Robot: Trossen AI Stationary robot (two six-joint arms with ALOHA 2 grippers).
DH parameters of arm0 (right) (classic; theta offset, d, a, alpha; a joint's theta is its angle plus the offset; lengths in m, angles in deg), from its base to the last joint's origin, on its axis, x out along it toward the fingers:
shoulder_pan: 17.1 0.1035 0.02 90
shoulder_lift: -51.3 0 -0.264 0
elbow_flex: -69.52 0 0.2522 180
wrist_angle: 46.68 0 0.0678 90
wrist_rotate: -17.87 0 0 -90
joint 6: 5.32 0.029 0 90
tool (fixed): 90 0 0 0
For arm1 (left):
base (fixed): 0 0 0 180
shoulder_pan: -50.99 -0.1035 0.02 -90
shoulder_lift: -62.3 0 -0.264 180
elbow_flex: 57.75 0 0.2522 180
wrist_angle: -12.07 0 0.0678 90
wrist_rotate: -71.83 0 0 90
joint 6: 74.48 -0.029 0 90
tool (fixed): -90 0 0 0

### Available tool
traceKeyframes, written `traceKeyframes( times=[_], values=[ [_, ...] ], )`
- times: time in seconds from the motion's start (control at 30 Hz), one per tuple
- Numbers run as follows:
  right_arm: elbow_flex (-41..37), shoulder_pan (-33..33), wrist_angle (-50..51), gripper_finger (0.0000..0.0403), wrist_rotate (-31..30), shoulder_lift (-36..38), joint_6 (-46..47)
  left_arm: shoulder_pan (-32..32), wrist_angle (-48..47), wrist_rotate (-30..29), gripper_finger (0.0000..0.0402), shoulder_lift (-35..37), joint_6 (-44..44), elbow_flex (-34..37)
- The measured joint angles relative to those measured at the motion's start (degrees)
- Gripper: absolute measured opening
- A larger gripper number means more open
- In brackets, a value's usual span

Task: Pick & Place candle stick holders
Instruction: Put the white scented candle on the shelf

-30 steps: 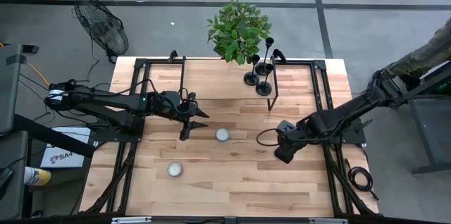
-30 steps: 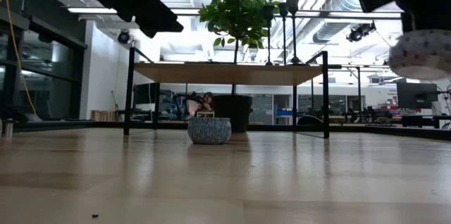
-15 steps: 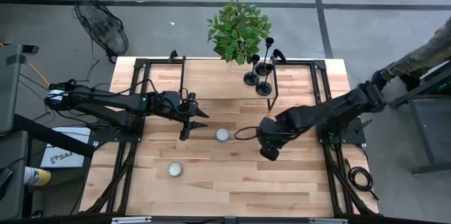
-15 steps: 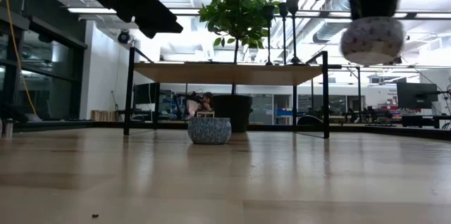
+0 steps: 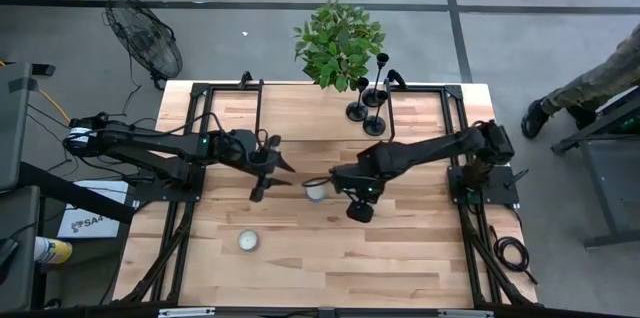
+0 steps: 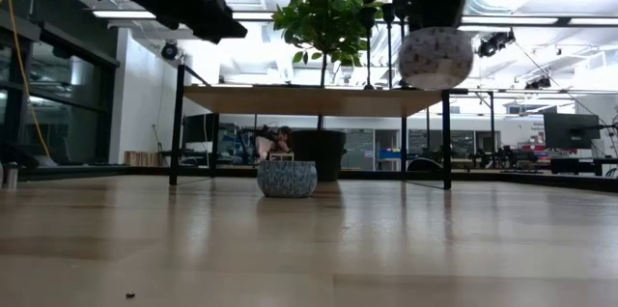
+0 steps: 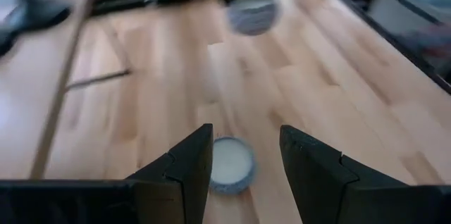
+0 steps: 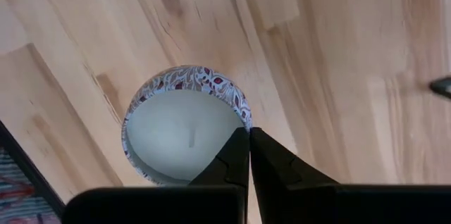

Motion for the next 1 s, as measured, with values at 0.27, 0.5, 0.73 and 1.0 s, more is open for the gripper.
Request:
traceKeyframes(
  times=[0.27,0.5,0.73,1.0],
  values=[
    [2.1,-3.8,-1.3,0.0000,0.5,-2.7,-4.1,1.2,2.4,3.2,0.0163,-0.5,-11.2,0.0],
    [2.1,-6.5,-3.4,0.0000,-4.7,-3.2,1.5,6.6,10.8,-12.9,0.0163,-4.3,-6.2,0.0],
    [2.1,-6.8,-7.3,0.0000,-10.7,-3.2,3.1,10.3,18.9,-26.6,0.0163,-10.0,0.6,0.0],
    [2.1,-5.4,-9.3,0.0000,-19.4,-3.2,4.4,10.5,25.6,-33.5,0.0163,-15.2,8.1,0.0]
  ],
)
